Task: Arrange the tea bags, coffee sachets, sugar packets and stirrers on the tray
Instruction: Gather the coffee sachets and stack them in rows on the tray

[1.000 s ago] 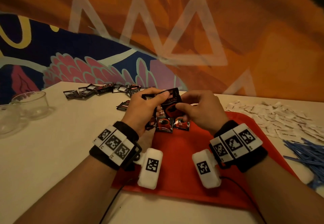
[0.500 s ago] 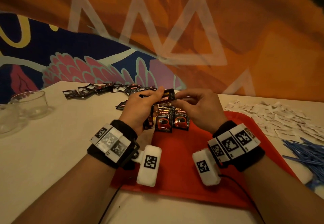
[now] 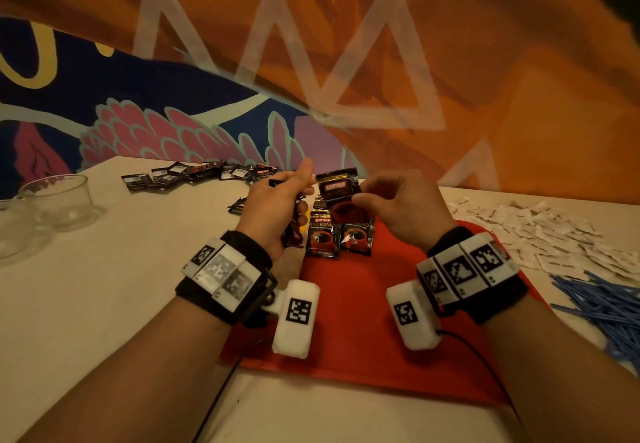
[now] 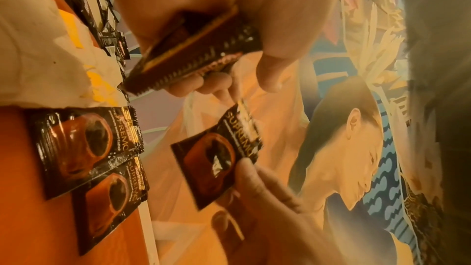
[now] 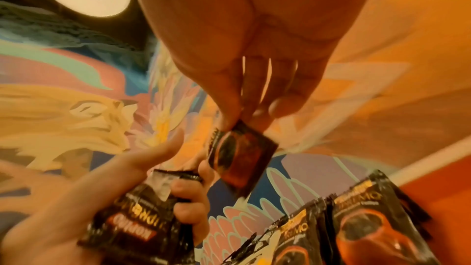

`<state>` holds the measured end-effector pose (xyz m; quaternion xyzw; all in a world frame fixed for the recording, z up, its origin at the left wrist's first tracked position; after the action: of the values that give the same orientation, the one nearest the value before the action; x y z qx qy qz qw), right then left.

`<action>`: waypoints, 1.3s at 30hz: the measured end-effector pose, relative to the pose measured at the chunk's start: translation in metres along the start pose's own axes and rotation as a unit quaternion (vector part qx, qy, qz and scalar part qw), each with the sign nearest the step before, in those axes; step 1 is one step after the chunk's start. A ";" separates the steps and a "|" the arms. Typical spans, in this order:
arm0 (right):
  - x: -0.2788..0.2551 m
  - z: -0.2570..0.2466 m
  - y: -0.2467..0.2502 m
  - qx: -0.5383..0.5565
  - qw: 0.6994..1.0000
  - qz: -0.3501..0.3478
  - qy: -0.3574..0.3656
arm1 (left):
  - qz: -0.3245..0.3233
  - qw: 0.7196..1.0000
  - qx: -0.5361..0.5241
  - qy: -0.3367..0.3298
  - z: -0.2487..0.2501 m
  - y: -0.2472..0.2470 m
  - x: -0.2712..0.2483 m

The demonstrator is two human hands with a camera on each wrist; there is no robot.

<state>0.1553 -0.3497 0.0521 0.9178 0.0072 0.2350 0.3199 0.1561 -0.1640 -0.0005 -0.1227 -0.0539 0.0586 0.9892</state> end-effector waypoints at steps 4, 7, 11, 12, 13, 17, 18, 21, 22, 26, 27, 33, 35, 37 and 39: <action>0.001 0.049 -0.008 0.055 0.981 -0.079 -0.166 | -0.007 0.999 -0.028 0.018 -0.006 0.002 0.003; -0.010 0.084 -0.018 0.070 0.949 -0.131 -0.279 | -0.002 0.999 -0.039 0.030 -0.009 0.006 0.005; -0.019 0.102 -0.027 0.073 0.924 -0.150 -0.344 | 0.004 0.998 -0.054 0.040 -0.011 0.008 0.005; -0.019 0.102 -0.028 0.072 0.921 -0.154 -0.350 | 0.003 0.998 -0.056 0.042 -0.012 0.008 0.006; -0.019 0.102 -0.030 0.071 0.919 -0.156 -0.354 | 0.002 0.997 -0.058 0.044 -0.012 0.008 0.006; -0.017 0.098 -0.033 0.046 0.918 -0.152 -0.363 | 0.000 0.997 -0.063 0.044 -0.012 0.007 0.007; -0.016 0.098 -0.034 0.036 0.918 -0.153 -0.364 | 0.000 0.997 -0.063 0.044 -0.011 0.007 0.007; -0.014 0.098 -0.037 0.022 0.916 -0.153 -0.371 | 0.005 0.997 -0.062 0.045 -0.012 0.009 0.008; -0.014 0.098 -0.038 0.018 0.915 -0.153 -0.374 | 0.007 0.997 -0.062 0.045 -0.012 0.010 0.008; -0.014 0.098 -0.035 0.005 0.915 -0.145 -0.376 | 0.009 0.997 -0.064 0.049 -0.012 0.011 0.008; -0.013 0.098 -0.034 0.005 0.916 -0.141 -0.375 | 0.010 0.997 -0.065 0.050 -0.012 0.011 0.008; -0.014 0.098 -0.036 0.027 0.924 -0.134 -0.357 | 0.001 0.995 -0.072 0.072 -0.015 0.009 0.007; -0.013 0.097 -0.035 0.029 0.927 -0.133 -0.351 | 0.000 0.994 -0.079 0.076 -0.017 0.008 0.007; -0.013 0.095 -0.033 0.027 0.929 -0.134 -0.345 | -0.002 0.993 -0.085 0.078 -0.017 0.008 0.006; -0.010 0.093 -0.028 0.011 0.935 -0.132 -0.328 | -0.013 0.992 -0.096 0.084 -0.017 0.005 0.005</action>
<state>0.1902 -0.3829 -0.0325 0.9383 0.0252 -0.1233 0.3222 0.1622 -0.1626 -0.0176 -0.2207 0.0224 0.0300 0.9746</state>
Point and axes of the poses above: each hand's wrist, its own x-axis towards the middle knuckle, its own y-axis out of the back of the hand, z = x × y, the point moved 10 cm from there along x, towards the middle knuckle
